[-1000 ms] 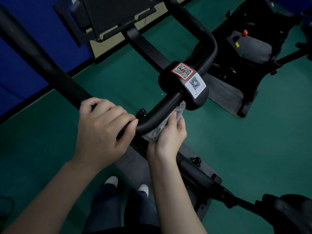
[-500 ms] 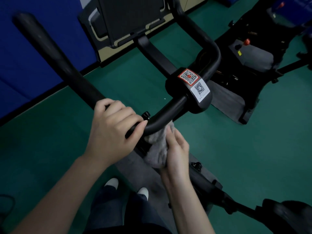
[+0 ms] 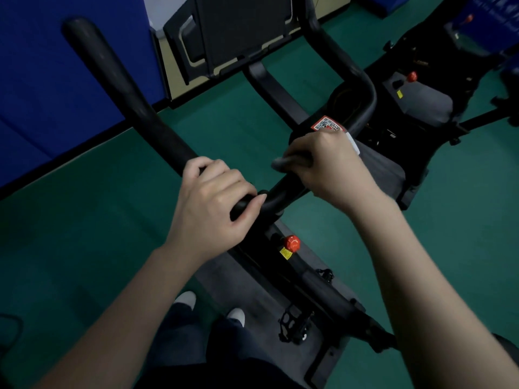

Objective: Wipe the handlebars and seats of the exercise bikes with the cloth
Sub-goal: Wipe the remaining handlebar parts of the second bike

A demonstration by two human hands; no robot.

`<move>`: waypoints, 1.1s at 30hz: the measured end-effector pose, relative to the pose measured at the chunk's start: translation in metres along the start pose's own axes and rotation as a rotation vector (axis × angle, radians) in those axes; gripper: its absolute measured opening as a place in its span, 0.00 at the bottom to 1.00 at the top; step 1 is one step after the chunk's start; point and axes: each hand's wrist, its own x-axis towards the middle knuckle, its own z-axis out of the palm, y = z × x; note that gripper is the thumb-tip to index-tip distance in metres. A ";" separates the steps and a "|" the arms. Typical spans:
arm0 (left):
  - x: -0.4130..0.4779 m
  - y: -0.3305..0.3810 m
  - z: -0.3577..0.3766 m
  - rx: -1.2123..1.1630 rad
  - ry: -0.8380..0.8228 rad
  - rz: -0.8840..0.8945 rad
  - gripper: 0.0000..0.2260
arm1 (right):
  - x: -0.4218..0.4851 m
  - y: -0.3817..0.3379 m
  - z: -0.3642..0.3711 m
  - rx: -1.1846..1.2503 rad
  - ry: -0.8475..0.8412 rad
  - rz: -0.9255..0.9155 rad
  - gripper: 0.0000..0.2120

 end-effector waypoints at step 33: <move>0.001 0.004 -0.006 0.005 -0.067 -0.008 0.12 | -0.045 0.007 0.039 0.231 0.519 0.152 0.07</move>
